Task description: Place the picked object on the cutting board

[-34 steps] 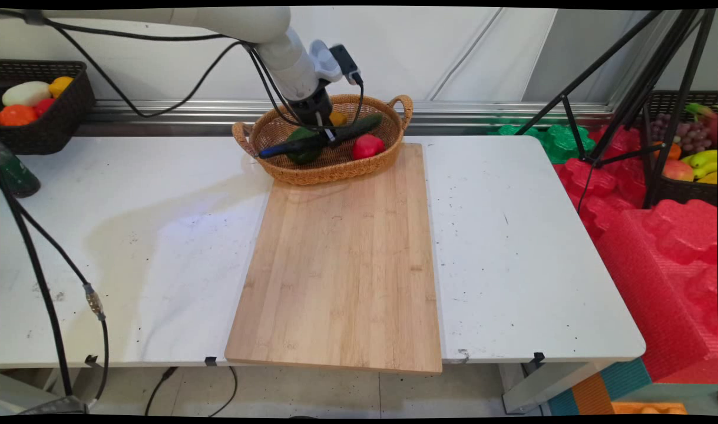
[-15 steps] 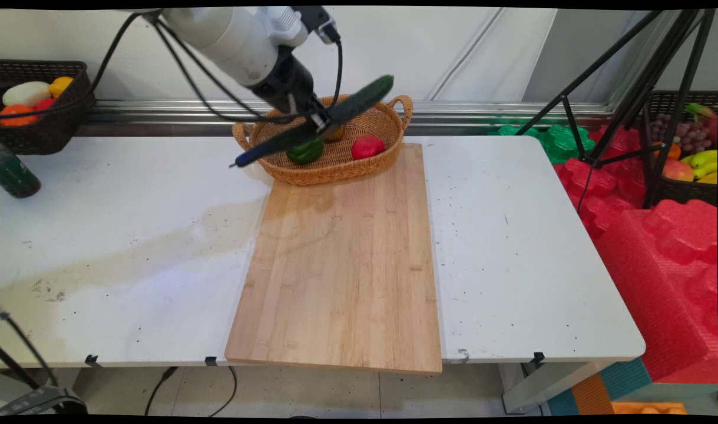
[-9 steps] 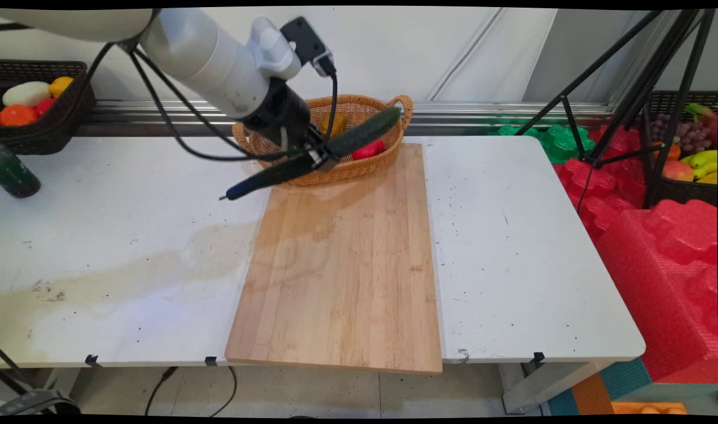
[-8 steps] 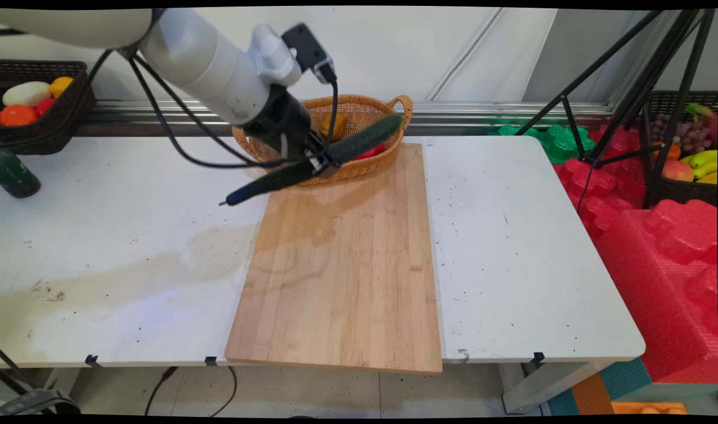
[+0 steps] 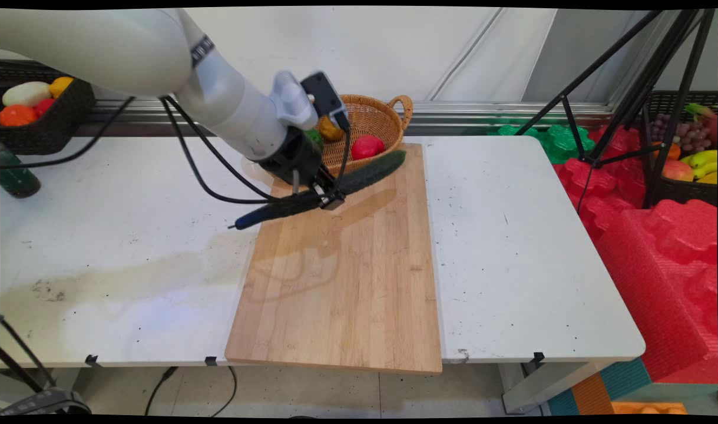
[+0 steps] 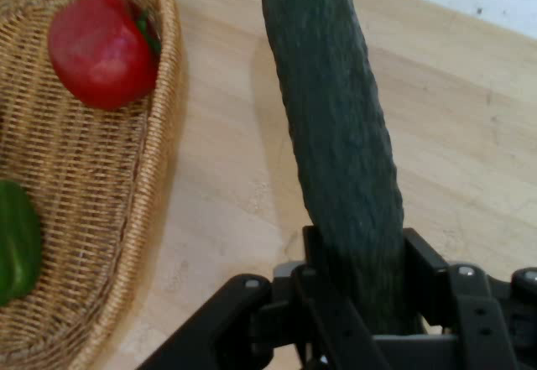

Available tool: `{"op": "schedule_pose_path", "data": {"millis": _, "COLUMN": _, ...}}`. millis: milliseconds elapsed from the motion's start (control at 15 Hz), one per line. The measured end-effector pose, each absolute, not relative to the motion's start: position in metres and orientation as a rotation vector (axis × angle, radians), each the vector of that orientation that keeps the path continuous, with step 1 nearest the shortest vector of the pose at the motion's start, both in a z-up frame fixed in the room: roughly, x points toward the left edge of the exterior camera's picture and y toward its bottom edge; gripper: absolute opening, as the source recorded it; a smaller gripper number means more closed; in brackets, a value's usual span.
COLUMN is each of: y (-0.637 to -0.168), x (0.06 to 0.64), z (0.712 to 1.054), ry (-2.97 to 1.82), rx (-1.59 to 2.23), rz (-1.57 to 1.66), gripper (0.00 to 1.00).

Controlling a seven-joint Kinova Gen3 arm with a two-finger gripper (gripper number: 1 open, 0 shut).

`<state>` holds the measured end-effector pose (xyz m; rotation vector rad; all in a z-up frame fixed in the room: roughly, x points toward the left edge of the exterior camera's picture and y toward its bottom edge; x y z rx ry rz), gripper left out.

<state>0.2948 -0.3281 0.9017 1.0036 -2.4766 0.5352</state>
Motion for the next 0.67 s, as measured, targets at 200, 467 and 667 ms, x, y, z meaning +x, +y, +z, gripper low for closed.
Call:
{"op": "schedule_pose_path", "data": {"millis": 200, "y": -0.343, "x": 0.288, "z": 0.879, "ry": -2.501, "rx": 1.004, "rz": 0.512, "gripper": 0.0}}
{"op": "schedule_pose_path", "data": {"millis": 467, "y": -0.365, "x": 0.28, "z": 0.852, "ry": -2.529, "rx": 0.996, "rz": 0.481, "gripper": 0.0}}
{"op": "schedule_pose_path", "data": {"millis": 667, "y": -0.376, "x": 0.276, "z": 0.839, "ry": -2.544, "rx": 0.988, "rz": 0.465, "gripper": 0.0}}
